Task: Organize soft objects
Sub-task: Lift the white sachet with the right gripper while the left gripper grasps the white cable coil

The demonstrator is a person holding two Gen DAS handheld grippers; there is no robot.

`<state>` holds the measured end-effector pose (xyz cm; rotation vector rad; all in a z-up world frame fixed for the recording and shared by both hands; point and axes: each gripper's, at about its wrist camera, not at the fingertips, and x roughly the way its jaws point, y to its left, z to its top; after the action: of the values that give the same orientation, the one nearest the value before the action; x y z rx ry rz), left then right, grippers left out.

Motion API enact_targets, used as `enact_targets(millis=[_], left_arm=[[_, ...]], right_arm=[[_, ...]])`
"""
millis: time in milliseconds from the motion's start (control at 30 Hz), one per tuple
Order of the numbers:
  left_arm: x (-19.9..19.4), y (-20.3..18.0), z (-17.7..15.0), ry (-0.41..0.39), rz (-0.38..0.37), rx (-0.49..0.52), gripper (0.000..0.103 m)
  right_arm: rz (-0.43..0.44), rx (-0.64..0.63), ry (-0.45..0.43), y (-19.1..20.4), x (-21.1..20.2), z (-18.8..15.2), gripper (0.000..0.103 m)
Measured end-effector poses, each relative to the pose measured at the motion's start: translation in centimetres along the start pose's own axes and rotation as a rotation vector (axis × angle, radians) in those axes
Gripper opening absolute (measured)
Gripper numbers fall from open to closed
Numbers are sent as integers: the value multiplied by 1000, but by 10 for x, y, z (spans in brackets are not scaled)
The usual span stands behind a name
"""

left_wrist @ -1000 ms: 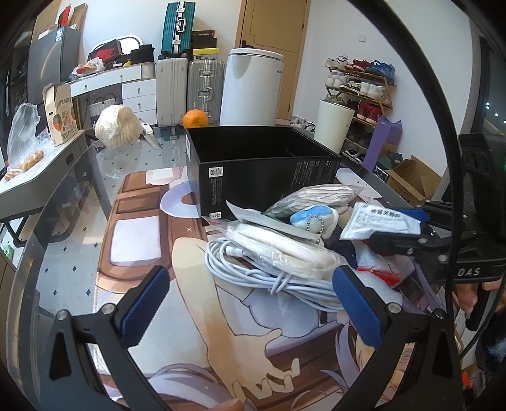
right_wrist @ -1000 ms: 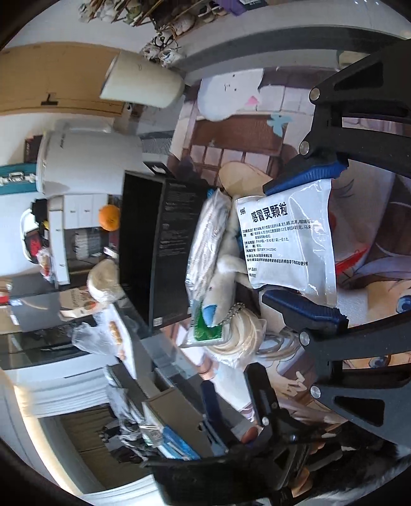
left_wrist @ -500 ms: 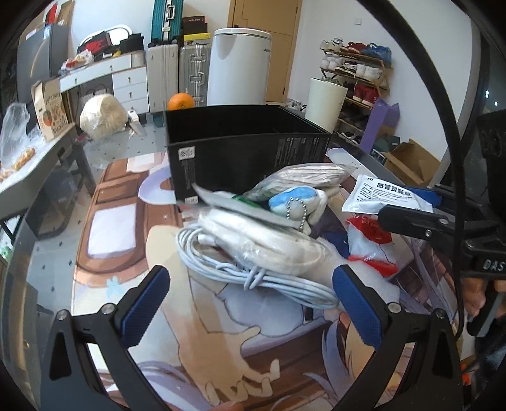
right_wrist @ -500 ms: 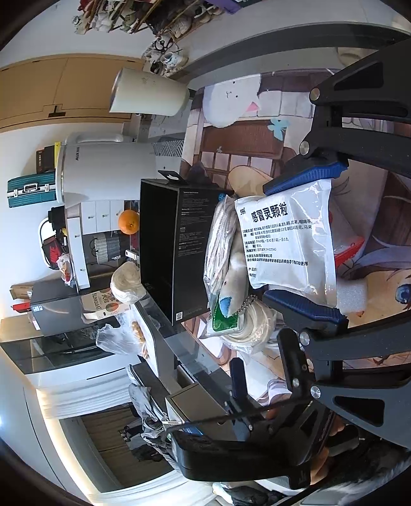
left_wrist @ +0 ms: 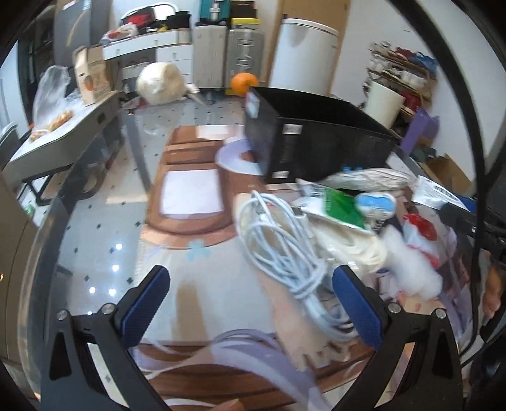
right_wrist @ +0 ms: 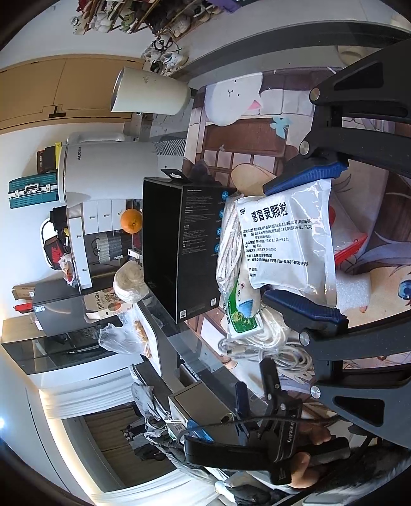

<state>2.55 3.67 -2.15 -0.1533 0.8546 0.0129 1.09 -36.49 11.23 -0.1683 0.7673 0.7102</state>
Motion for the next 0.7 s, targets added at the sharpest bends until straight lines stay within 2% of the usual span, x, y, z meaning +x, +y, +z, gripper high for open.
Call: enact_targets(millis=[167, 533, 700], left_arm=[[8, -13, 1, 17, 12, 28, 103], [7, 6, 1, 28, 74, 18, 103], [16, 2, 4, 41, 106, 25, 103]], right_arm=[[2, 0, -3, 0, 0, 2, 62], [2, 1, -6, 0, 0, 2, 62], [7, -1, -5, 1, 1, 3, 62]])
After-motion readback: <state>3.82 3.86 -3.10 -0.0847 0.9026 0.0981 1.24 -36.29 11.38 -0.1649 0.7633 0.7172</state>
